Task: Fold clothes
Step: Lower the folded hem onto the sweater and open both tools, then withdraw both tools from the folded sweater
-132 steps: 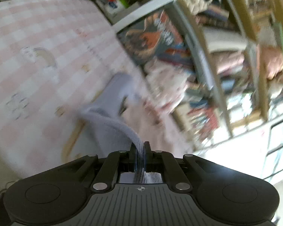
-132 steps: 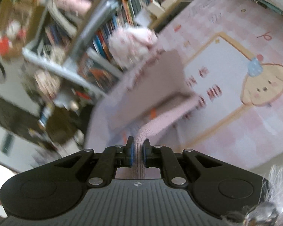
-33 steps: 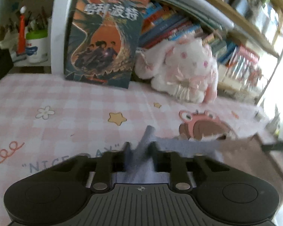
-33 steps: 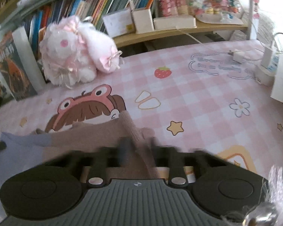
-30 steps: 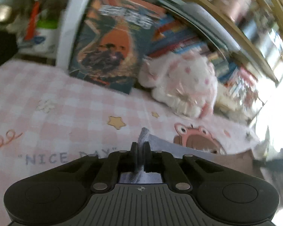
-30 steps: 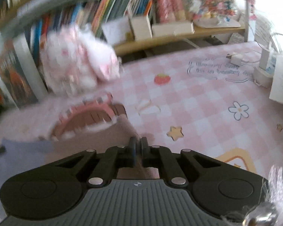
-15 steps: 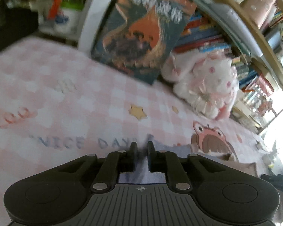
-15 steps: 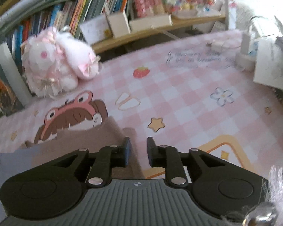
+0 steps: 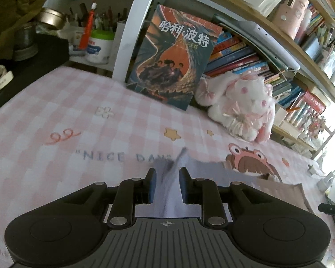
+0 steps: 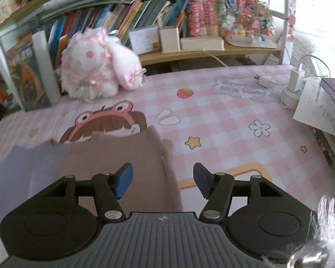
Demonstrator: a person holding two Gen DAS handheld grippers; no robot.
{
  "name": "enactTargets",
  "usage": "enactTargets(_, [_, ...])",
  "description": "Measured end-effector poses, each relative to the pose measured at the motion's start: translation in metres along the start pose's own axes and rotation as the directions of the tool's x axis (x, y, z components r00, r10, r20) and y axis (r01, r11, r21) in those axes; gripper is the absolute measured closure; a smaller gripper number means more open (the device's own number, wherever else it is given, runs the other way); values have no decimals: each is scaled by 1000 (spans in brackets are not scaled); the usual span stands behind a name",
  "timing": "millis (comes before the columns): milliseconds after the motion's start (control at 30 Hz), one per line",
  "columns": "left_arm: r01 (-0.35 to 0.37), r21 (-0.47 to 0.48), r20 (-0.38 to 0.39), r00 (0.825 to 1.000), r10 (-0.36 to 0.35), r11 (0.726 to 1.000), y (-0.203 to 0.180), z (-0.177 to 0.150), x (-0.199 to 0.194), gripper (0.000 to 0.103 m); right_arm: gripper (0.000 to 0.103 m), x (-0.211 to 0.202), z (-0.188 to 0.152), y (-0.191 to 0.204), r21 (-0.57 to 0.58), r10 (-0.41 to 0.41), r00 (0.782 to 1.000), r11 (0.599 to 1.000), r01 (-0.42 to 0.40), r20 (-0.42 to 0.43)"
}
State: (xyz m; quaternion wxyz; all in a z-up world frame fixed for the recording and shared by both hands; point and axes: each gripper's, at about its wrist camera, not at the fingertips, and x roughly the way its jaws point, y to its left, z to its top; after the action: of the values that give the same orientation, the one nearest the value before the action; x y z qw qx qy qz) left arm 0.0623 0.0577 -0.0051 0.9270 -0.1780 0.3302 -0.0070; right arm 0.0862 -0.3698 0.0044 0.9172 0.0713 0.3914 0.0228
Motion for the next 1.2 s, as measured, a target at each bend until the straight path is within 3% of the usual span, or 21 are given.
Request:
enactTargets(433, [-85,-26,22,996,86,996,-64,-49,-42,78,34,-17,-24,-18,-194,123,990,972,-135,-71])
enactTargets(500, [-103,-18,23,994,103,995,-76,-60,-49,61,31,-21,-29,-23,-210,138,987,966,-153,-85])
enactTargets(533, [-111,-15,27,993,111,994,-81,-65,-52,59,28,-22,-33,-25,-219,143,985,962,-161,-92])
enactTargets(733, [-153,7,5,988,153,988,-112,-102,-71,54,25,-29,-55,-40,-255,184,974,943,-213,-133])
enactTargets(900, [-192,-31,-21,981,192,981,-127,-128,-80,46,25,-33,-72,-54,-268,210,962,930,-251,-174])
enactTargets(1200, [-217,-75,-82,974,211,973,-136,-139,-78,36,25,-39,-90,-66,-268,219,953,924,-272,-211])
